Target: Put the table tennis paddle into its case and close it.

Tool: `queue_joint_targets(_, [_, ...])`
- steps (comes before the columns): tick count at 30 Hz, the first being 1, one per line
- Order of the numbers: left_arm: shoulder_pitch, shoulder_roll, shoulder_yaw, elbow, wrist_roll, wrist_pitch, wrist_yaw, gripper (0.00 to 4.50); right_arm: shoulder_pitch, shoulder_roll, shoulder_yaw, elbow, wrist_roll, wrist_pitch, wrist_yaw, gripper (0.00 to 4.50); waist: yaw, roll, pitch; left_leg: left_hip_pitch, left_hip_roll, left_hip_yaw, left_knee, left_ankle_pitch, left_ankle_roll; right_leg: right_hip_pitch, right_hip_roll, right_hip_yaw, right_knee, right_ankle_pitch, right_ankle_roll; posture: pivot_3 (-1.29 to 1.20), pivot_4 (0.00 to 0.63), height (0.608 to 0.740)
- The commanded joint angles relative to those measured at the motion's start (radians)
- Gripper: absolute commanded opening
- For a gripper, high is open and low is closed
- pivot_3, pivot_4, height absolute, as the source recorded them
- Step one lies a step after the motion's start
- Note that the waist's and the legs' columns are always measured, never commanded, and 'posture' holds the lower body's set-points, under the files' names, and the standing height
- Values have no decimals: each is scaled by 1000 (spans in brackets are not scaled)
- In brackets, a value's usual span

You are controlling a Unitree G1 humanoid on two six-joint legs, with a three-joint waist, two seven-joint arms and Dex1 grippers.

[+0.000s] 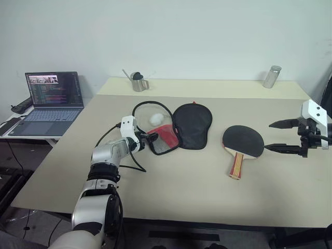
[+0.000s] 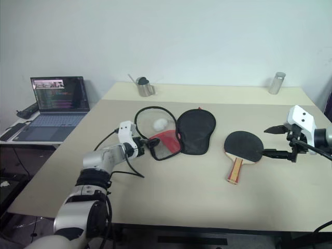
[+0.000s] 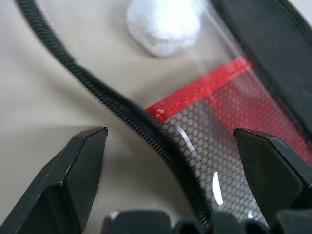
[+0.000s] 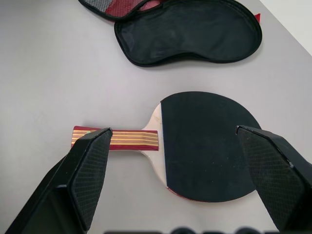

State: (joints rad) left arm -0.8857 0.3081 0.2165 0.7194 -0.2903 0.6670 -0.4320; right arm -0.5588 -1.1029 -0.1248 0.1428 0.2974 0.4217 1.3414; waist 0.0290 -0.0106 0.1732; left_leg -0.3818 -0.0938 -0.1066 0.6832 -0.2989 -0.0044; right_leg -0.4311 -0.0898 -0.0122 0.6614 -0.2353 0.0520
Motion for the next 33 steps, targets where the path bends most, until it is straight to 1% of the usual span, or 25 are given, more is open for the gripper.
queue_joint_targets(1, [-25, -30, 10, 30, -19, -8, -1, 4130, -3, -29, -40, -29, 20, 2, -8, 4500, 0, 0, 0, 0, 0, 0, 0, 0, 0, 0, 0, 0, 0, 0, 0, 0, 150, 740])
queue_joint_targets(2, [-29, -35, 15, 33, -22, -11, -1, 3961, -4, -29, -39, -29, 20, 3, -9, 4500, -1, 0, 0, 0, 0, 0, 0, 0, 0, 0, 0, 0, 0, 0, 0, 0, 150, 740])
queue_joint_targets(3, [-33, -40, 20, 35, -25, -10, 0, 3654, -5, -30, -39, -29, 20, 3, -9, 4500, -1, 0, 0, 0, 0, 0, 0, 0, 0, 0, 0, 0, 0, 0, 0, 0, 150, 740])
queue_joint_targets(7, [-36, -43, 11, 19, -24, -3, -30, 2260, -15, -29, -33, -25, 18, 3, -11, 4500, -5, -1, 1, 0, 0, 0, 0, 0, 0, 0, 0, 0, -1, 0, 0, 0, 150, 740])
queue_joint_targets(12, [-33, -22, -12, -8, -19, 12, -88, 518, -14, -30, -35, -24, 18, 1, -13, 4500, -7, -1, 1, 0, 1, 1, 0, 0, 0, 0, 1, 0, -1, 0, 0, 0, 150, 740])
queue_joint_targets(14, [-28, -2, -37, -23, -10, 18, -132, 60, -14, -29, -35, -24, 17, 0, -15, 4500, -8, -1, 1, 0, 1, 1, 0, 0, 0, -1, 1, 0, -1, 0, 0, 0, 150, 740])
queue_joint_targets(24, [15, 76, -128, -105, -1, 56, -290, 60, 9, -34, -52, -35, 20, 7, -24, 4500, -12, -1, 1, 0, 1, 1, 0, 0, 0, -1, 1, 0, -1, 0, 0, 0, 150, 740])
queue_joint_targets(30, [38, 132, -156, -144, -6, 58, -384, 60, 29, -40, -65, -45, 25, 11, -30, 4500, -15, -1, 1, 0, 1, 1, 0, 0, 0, -1, 1, 0, 0, 0, 0, 0, 150, 740])
queue_joint_targets(33, [32, 151, -149, -122, -3, 50, -394, 60, 35, -42, -68, -51, 28, 14, -35, 4500, -18, -1, 1, 0, 1, 1, 0, 0, 0, -1, 1, 0, -1, 0, 0, 0, 150, 740])
